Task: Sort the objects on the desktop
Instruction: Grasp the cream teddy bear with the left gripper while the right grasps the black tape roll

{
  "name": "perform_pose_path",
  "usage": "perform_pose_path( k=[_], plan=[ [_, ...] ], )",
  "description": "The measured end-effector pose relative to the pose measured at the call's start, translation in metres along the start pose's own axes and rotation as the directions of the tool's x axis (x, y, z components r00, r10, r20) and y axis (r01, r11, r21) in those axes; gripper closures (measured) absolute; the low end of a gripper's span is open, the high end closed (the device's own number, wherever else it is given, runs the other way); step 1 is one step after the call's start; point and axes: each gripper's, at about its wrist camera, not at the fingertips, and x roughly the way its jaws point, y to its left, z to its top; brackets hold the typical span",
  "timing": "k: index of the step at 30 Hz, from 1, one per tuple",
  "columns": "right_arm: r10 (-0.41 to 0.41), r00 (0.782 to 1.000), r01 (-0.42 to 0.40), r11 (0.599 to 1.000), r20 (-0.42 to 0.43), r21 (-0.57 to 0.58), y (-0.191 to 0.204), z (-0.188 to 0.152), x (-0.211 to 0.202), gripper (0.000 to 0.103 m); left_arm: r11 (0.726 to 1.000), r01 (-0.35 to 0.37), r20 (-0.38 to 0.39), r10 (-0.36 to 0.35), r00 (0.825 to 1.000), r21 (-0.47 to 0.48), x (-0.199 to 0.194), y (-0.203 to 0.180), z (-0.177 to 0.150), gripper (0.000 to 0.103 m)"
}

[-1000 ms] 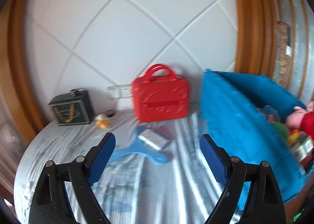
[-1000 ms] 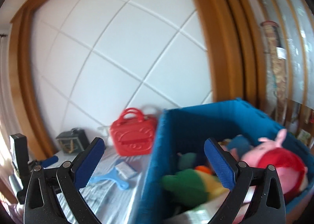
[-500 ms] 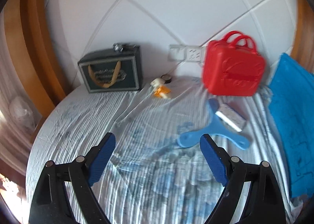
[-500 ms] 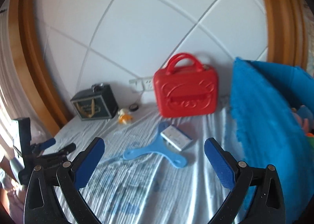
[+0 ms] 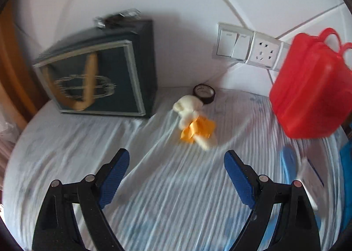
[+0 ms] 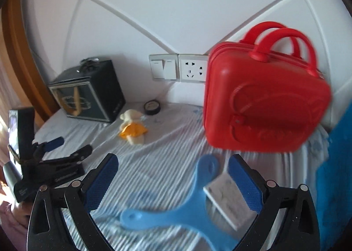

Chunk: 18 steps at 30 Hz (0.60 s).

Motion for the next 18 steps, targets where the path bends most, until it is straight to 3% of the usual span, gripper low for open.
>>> perform_pose_path(
  k=[4, 7, 8, 9, 11, 15, 18],
  plan=[
    [-0.002, 1.0, 0.003, 0.999, 0.005, -0.034, 0.001, 0.018, 0.056, 0.014, 0.998, 0.053, -0.055, -0.054, 0.997, -0.032, 0.085, -0.017, 0.021, 0.015],
    [0.003, 1.0, -0.003, 0.999, -0.004, -0.048, 0.004, 0.028, 0.093, 0.014, 0.999, 0.036, -0.059, -0.036, 0.998, -0.01, 0.122, -0.021, 0.024, 0.02],
    [0.004, 1.0, -0.005, 0.998, -0.008, -0.06, 0.009, 0.031, 0.107, 0.014, 1.0, 0.021, -0.065, -0.021, 0.998, 0.007, 0.128, -0.022, 0.023, 0.035],
    [0.009, 1.0, -0.009, 0.998, -0.013, -0.07, 0.012, 0.033, 0.117, 0.014, 0.999, 0.017, -0.075, -0.014, 0.997, 0.03, 0.133, -0.02, 0.02, 0.041],
    [0.028, 0.999, -0.03, 0.996, -0.028, -0.089, 0.021, 0.037, 0.141, 0.014, 0.998, 0.021, -0.018, -0.02, 1.0, 0.065, 0.124, -0.012, 0.014, 0.049],
    [0.045, 0.998, -0.049, 0.993, -0.04, -0.112, 0.041, 0.045, 0.193, 0.014, 1.0, 0.001, 0.007, -0.001, 1.0, 0.029, 0.113, 0.014, 0.007, 0.05],
    [0.061, 0.996, -0.067, 0.994, -0.068, -0.088, 0.049, 0.05, 0.23, 0.014, 0.996, 0.055, -0.008, -0.055, 0.998, -0.074, 0.115, 0.036, 0.008, 0.05]
  ],
)
